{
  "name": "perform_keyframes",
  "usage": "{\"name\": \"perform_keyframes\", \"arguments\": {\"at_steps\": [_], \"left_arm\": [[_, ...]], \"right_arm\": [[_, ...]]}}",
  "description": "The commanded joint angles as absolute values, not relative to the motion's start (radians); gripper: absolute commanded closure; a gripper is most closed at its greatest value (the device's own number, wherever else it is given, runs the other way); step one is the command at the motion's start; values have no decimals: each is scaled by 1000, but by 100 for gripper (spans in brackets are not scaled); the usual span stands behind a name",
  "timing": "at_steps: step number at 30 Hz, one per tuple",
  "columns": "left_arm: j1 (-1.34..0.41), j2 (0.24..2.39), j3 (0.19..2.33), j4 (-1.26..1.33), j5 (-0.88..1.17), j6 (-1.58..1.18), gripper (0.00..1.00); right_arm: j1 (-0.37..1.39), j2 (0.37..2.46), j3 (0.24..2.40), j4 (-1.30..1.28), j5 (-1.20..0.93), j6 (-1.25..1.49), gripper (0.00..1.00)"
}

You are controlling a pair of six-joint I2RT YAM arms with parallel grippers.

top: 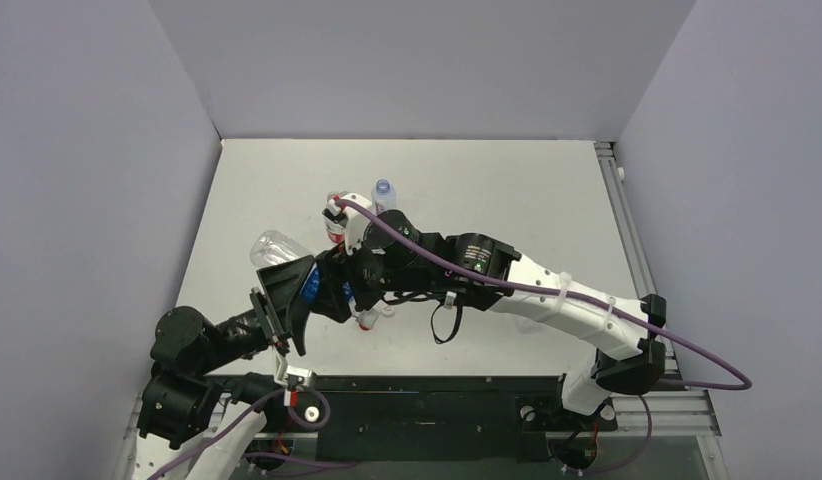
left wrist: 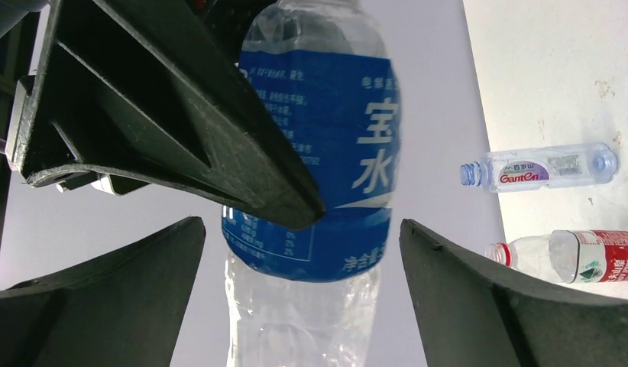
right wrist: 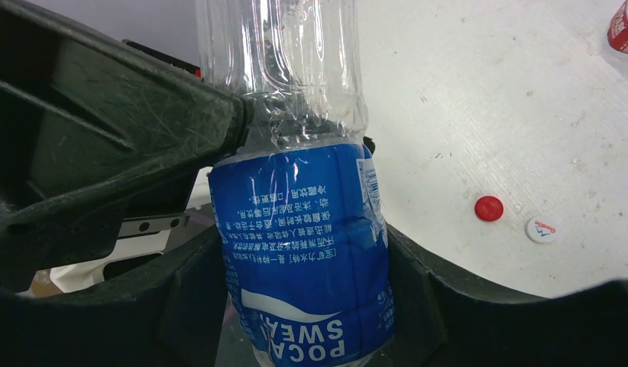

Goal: Unscrew the bottle caps

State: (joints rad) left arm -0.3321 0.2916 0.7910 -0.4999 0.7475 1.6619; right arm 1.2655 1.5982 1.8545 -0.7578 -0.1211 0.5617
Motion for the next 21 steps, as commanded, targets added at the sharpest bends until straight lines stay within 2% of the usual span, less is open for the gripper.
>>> {"name": "perform_keyframes", "arguments": {"at_steps": [1, 3, 6, 10, 12, 18, 21], "left_arm": [[-328, 299, 796, -509, 717, 1683, 3], [-328, 302, 799, -506, 710, 1671, 1], [-328, 309, 816, -519, 705, 1661, 16], [-328, 327, 847, -558, 700, 1641, 40], [-328, 327, 847, -540, 689, 1603, 48], [-328, 319, 848, -493, 659, 1455, 56], [-327, 314, 848, -424, 637, 1262, 58]], "right_arm": [[1275, 1616, 1895, -772, -133, 562, 52], [1275, 1623, 1895, -779, -134, 556, 52], [1275, 1632, 1901, -784, -134, 552, 50], [1273, 1646, 1952, -810, -124, 534, 39], [1270, 1647, 1980, -818, -115, 523, 34], [1241, 1614, 2034, -833, -76, 502, 22], [1218, 1583, 2047, -824, -32, 497, 18]]}}
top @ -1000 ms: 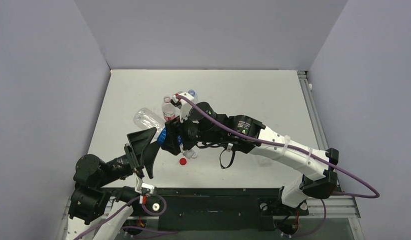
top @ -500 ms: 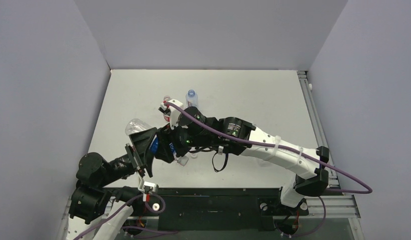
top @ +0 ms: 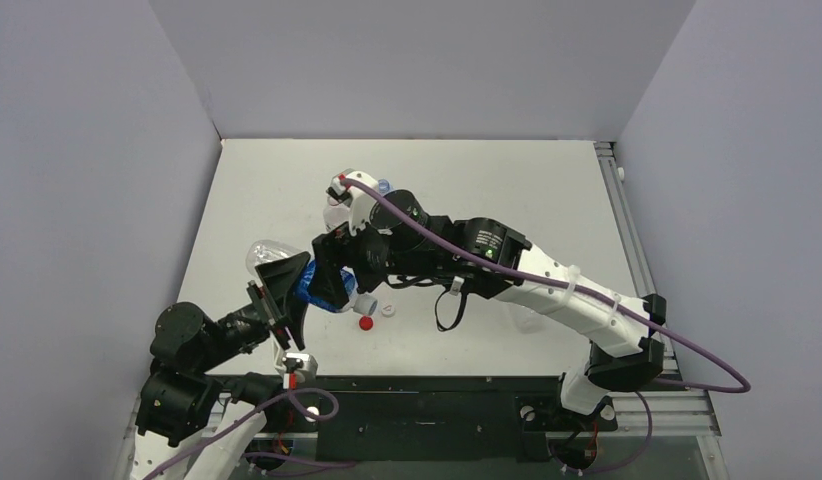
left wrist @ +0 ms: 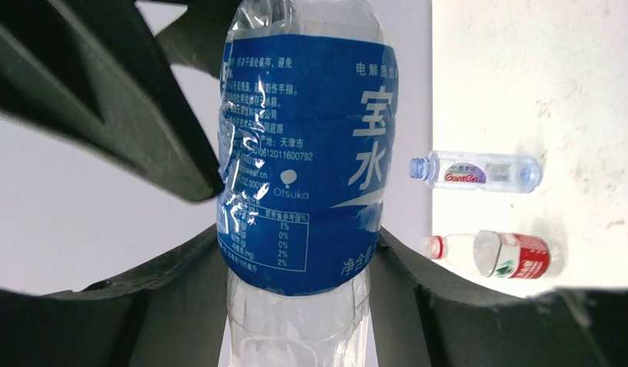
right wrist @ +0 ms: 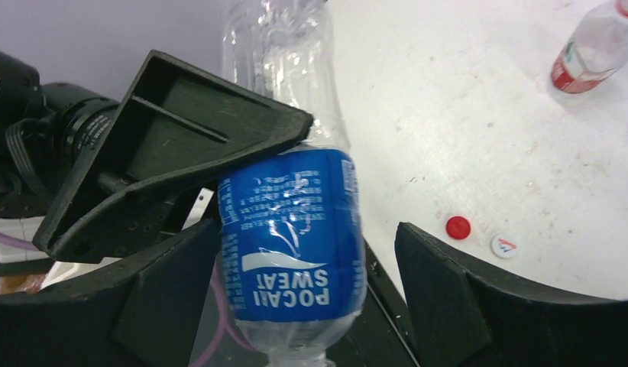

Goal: Unscrew the bottle caps

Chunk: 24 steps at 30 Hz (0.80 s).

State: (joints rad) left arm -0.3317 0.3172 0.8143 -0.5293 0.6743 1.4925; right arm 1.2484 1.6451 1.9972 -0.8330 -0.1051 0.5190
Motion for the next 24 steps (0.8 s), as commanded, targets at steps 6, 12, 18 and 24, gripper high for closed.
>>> {"name": "perform_keyframes", "arguments": {"at_steps": [6, 12, 18, 24], "left_arm": [[-327, 350, 891, -335, 528, 708, 60], [-328, 371, 885, -297, 478, 328, 61], [-327, 412, 889, -259, 450, 124, 63], [-328, 430, 903, -238, 457, 21, 64]], "right_arm": [[1209, 1486, 2005, -712, 84, 494, 18], [1225, 1464, 1986, -617, 133, 486, 17], [1252, 1501, 2022, -557, 169, 473, 21], [1286, 1555, 2079, -537, 231, 440, 39]]}}
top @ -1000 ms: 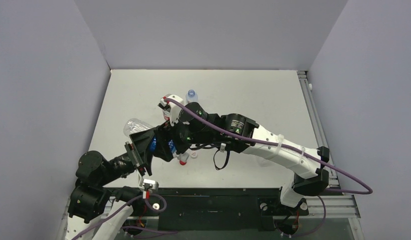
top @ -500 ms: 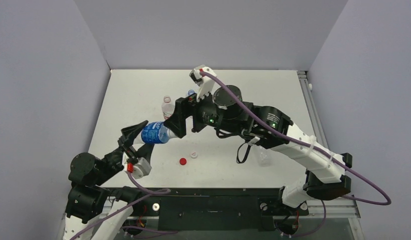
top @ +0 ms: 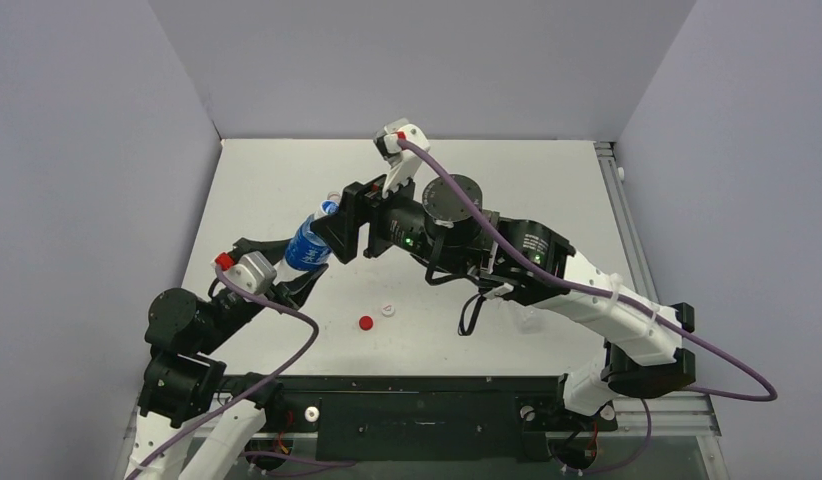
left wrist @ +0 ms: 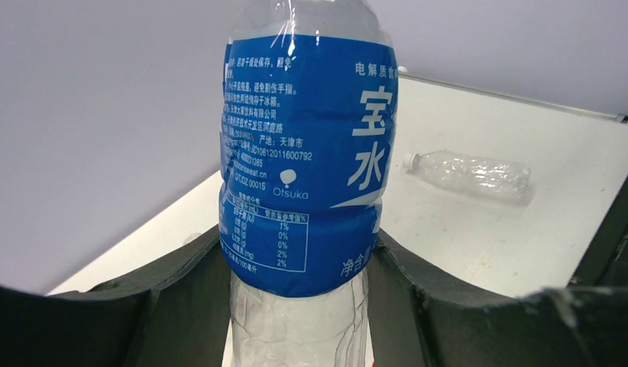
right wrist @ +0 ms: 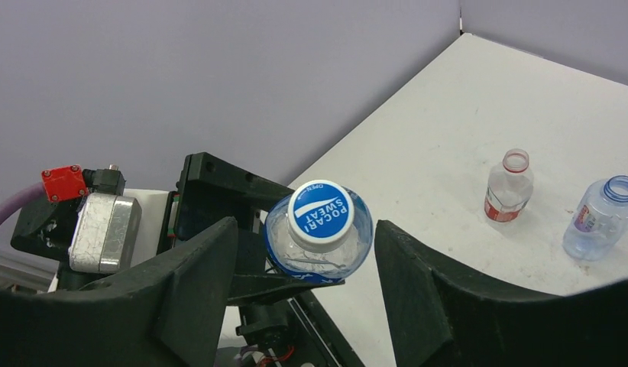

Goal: Unscrew the bottle caps

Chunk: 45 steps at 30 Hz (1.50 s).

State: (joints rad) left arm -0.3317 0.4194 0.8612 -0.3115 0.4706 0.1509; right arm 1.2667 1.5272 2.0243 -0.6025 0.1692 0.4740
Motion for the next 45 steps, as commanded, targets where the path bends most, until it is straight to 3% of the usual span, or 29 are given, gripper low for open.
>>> {"name": "perform_keyframes", "arguments": {"at_steps": [1, 13, 24, 30, 35, 40, 45], "left_arm": [[-328, 428, 903, -237, 458, 19, 64], [-328, 417, 896, -233, 476, 6, 64], [-327, 426, 909, -214, 479, -58, 64], [-328, 432, 916, -210, 486, -78, 64], [-328, 434, 920, -209, 522, -127, 64], [-328, 448, 941, -181, 619, -273, 65], [-327, 472, 964, -88, 800, -468, 70]], "right_arm": [[1286, 1560, 2080, -530, 234, 439, 41], [1287, 1607, 2100, -459, 280, 424, 57], [1285, 1642, 2118, -460, 269, 416, 61], [1283, 1636, 2126, -458, 280, 411, 90], [1283, 1606, 2121, -440, 254, 368, 100], [1268, 1543, 2065, -356, -5, 304, 100], [1216, 1467, 1958, -170, -465, 371, 100]]}}
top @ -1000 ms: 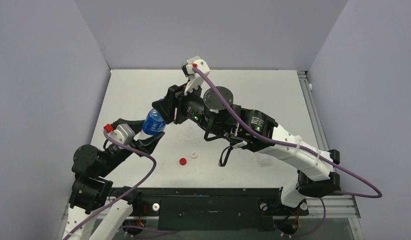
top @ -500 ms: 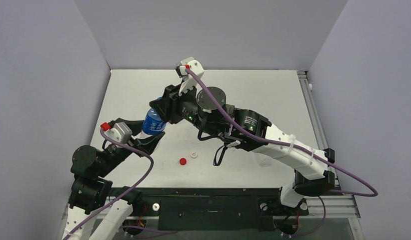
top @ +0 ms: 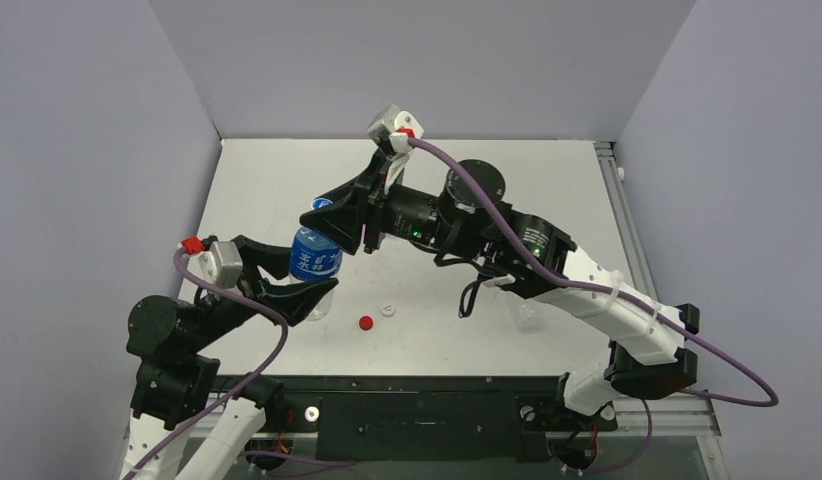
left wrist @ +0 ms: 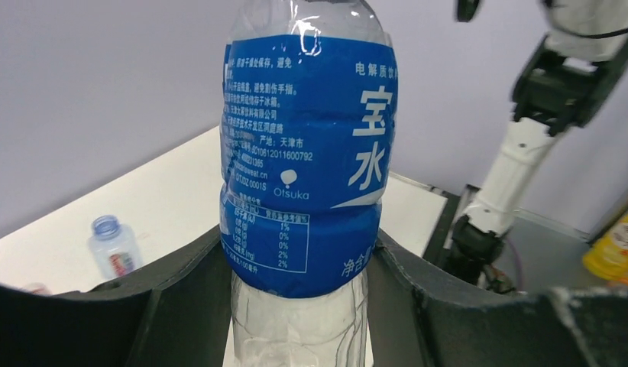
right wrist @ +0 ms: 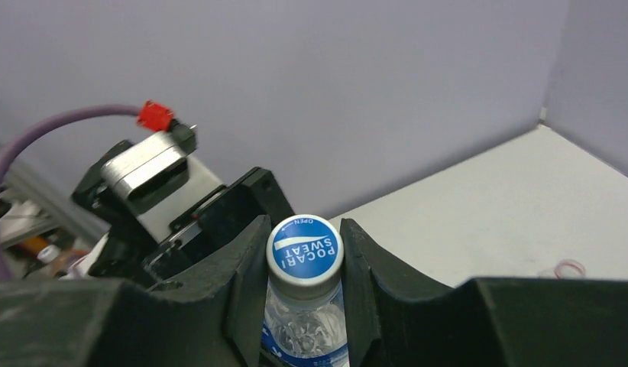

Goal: Unscrew the bottle caps

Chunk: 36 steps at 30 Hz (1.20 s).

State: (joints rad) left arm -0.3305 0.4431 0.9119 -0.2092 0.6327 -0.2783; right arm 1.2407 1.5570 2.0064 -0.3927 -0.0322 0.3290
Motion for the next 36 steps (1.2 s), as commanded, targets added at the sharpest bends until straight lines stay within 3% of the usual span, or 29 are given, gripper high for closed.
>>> {"name": "perform_keyframes", "arguments": {"at_steps": [1, 6, 11, 13, 14, 16, 20, 24, 27, 36], "left_arm": [[-326, 476, 967, -69, 817, -505, 71], [-322, 501, 992, -34, 908, -571, 72], [-322, 508, 984, -39, 921, -560, 72], [-322, 511, 979, -47, 910, -536, 72], [-322, 510, 976, -63, 902, -501, 72], [-322, 508, 976, -104, 848, -419, 72], [-322, 497, 962, -169, 670, -224, 71], [-323, 478, 928, -165, 516, -109, 72], [-323, 475, 919, -164, 489, -66, 72], [-324, 475, 920, -180, 513, -62, 74]], "right_arm": [[1198, 1465, 1954, -149, -513, 392, 100], [1178, 1484, 1988, -143, -737, 458, 100], [1178, 1476, 2009, -227, -666, 405, 100], [1180, 1460, 2003, -266, -566, 376, 81], [1184, 1451, 1999, -291, -516, 366, 59], [1201, 1425, 1979, -321, -325, 336, 40], [1247, 1407, 1982, -364, 11, 312, 24], [1284, 1519, 2128, -495, 262, 338, 20], [1308, 1598, 2230, -594, 330, 337, 20], [1317, 1679, 2293, -564, 364, 334, 37]]}}
